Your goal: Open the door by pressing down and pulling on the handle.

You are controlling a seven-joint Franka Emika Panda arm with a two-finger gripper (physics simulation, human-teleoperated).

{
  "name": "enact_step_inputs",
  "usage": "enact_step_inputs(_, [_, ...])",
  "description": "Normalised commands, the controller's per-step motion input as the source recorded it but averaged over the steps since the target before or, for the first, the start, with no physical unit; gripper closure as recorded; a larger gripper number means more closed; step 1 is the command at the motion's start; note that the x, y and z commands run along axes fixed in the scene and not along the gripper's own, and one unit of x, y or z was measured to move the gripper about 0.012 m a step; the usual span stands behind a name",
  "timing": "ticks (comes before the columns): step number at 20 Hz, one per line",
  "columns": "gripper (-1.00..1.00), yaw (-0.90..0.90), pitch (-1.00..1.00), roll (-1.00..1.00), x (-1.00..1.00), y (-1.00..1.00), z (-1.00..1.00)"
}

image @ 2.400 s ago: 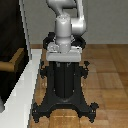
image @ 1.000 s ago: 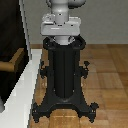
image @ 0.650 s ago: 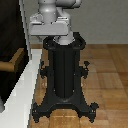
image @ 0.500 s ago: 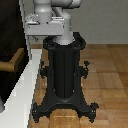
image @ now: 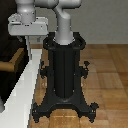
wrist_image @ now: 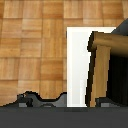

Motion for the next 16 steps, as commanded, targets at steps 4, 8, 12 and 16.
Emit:
enact_step_inputs(4, [-1.00, 0.00, 0.00, 0.00, 0.00, -0.50, 0.00])
enact_step_inputs(8, [-1.00, -0.11, 0.00, 0.00, 0.00, 0.00, 0.00])
enact_step_inputs(12, [-1.00, -0.08, 0.00, 0.00, 0.00, 0.00, 0.00])
enact_step_inputs(16, [-1.00, 0.00, 0.00, 0.00, 0.00, 0.00, 0.00])
